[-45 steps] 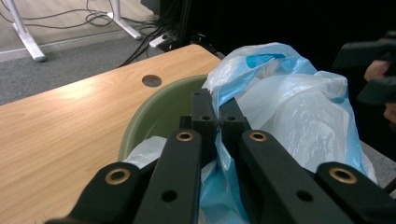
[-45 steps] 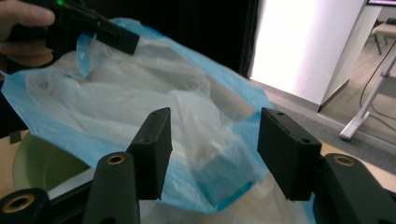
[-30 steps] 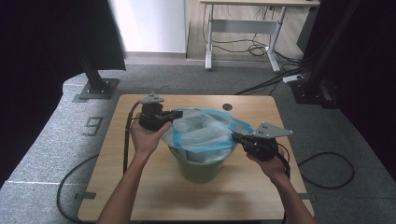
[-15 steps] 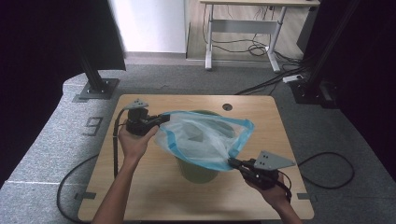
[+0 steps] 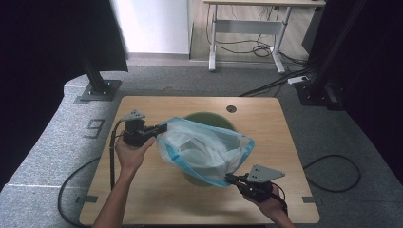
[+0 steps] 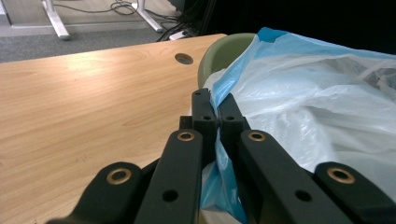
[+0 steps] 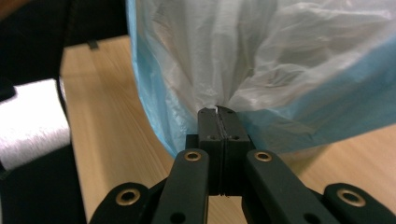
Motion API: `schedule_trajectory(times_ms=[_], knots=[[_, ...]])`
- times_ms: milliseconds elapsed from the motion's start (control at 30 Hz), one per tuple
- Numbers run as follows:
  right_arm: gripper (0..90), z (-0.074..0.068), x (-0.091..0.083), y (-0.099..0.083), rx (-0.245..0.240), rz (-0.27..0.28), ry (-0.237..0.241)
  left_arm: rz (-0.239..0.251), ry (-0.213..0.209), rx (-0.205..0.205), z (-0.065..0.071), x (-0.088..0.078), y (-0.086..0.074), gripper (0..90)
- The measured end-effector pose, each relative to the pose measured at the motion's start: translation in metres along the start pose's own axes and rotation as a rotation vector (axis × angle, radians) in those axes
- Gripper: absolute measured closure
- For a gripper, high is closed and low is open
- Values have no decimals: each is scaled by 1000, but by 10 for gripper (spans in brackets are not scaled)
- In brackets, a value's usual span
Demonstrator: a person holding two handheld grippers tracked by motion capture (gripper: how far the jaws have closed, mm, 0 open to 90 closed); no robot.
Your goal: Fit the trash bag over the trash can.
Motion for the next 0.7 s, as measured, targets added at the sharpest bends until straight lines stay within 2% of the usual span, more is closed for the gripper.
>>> schedule_trajectory(times_ms=[200,400,433,533,633,700], knots=[[883,9,7,-22,9,-40,-35,-36,14,11,-3,3,-8,885],[880,19,6,-29,-3,-43,-74,-47,15,10,-4,8,-11,885],[865,19,4,-28,-6,-41,-81,-47,15,10,-4,8,-11,885],[748,18,-4,-22,-22,-15,-100,-42,13,9,-3,9,-11,885],[652,8,-19,-4,-57,50,-100,-41,14,14,-2,9,-11,885],[587,4,-29,7,-77,86,-117,-42,14,14,-2,8,-11,885]])
Point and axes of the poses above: each handheld gripper's, and its own axes: x roughly forward along the jaws, y roughly out of its top, z roughly to its right, the point moved 6 cm from there along x, roughly forward along the jaws, and after that the axes turned 15 degrees about z, right-handed, at the moved point
